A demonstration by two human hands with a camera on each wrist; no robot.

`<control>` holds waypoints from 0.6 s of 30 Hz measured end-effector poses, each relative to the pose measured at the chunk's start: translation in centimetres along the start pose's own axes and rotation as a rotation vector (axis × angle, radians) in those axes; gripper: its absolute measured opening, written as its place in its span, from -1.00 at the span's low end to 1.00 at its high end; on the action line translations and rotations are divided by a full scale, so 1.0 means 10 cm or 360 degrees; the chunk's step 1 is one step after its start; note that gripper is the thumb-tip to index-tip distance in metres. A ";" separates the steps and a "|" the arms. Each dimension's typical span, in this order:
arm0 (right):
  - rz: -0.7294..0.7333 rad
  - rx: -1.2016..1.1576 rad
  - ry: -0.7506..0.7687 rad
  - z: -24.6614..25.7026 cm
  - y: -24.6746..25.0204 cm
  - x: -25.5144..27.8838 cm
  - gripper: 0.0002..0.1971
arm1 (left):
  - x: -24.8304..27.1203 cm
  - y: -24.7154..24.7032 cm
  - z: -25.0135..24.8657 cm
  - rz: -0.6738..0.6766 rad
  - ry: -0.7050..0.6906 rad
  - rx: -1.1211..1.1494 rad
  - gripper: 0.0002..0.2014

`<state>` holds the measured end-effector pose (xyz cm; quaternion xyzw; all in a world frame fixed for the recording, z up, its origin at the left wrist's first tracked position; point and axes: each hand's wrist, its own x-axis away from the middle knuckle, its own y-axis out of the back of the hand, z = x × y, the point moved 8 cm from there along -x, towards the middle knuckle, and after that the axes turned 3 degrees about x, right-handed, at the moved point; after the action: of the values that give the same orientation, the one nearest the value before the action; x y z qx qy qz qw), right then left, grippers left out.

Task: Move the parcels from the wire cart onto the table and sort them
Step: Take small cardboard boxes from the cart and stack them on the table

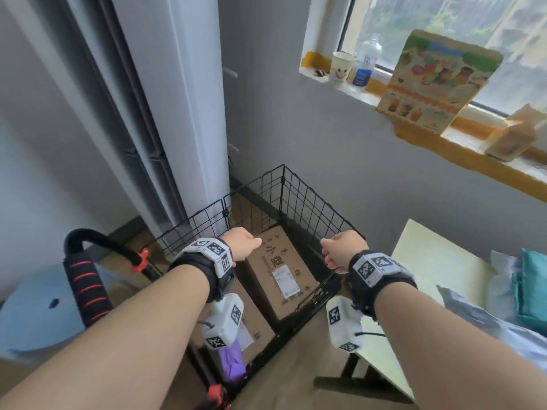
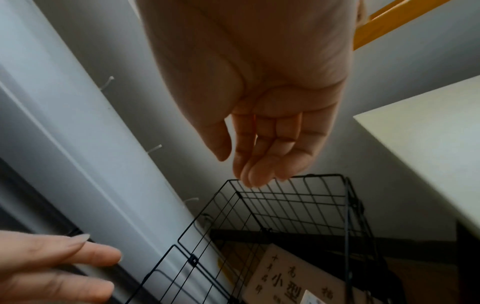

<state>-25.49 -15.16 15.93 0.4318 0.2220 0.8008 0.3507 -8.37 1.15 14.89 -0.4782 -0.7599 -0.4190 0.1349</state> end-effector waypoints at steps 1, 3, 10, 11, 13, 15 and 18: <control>0.0013 0.0017 -0.0003 0.09 -0.11 -0.05 -0.80 | -0.07 0.09 0.10 -0.0012 0.0017 0.0022 -0.72; 0.0042 0.0068 -0.0041 0.23 -0.34 -0.14 -0.73 | -0.16 0.25 0.31 -0.0046 0.0072 0.0069 -0.71; 0.0148 0.0235 -0.0049 0.44 -1.04 -0.41 -0.73 | -0.56 0.36 1.01 -0.0103 0.0298 0.0133 -0.65; 0.0180 0.0235 -0.0064 0.42 -1.15 -0.47 -0.73 | -0.65 0.33 1.11 -0.0105 0.0342 0.0134 -0.63; 0.0228 0.0248 -0.0083 0.40 -1.32 -0.63 -0.73 | -0.84 0.30 1.29 -0.0111 0.0412 0.0111 -0.58; 0.0283 0.0262 -0.0104 0.40 -1.48 -0.82 -0.74 | -1.01 0.36 1.41 -0.0101 0.0457 0.0142 -0.58; 0.0370 0.0246 -0.0120 0.44 -1.77 -1.18 -0.77 | -1.32 0.63 1.60 -0.0248 0.0544 0.0224 -0.62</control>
<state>-10.71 -12.22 0.29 0.5100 0.2181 0.7998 0.2293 6.71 6.50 0.31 -0.3292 -0.7881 -0.4491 0.2624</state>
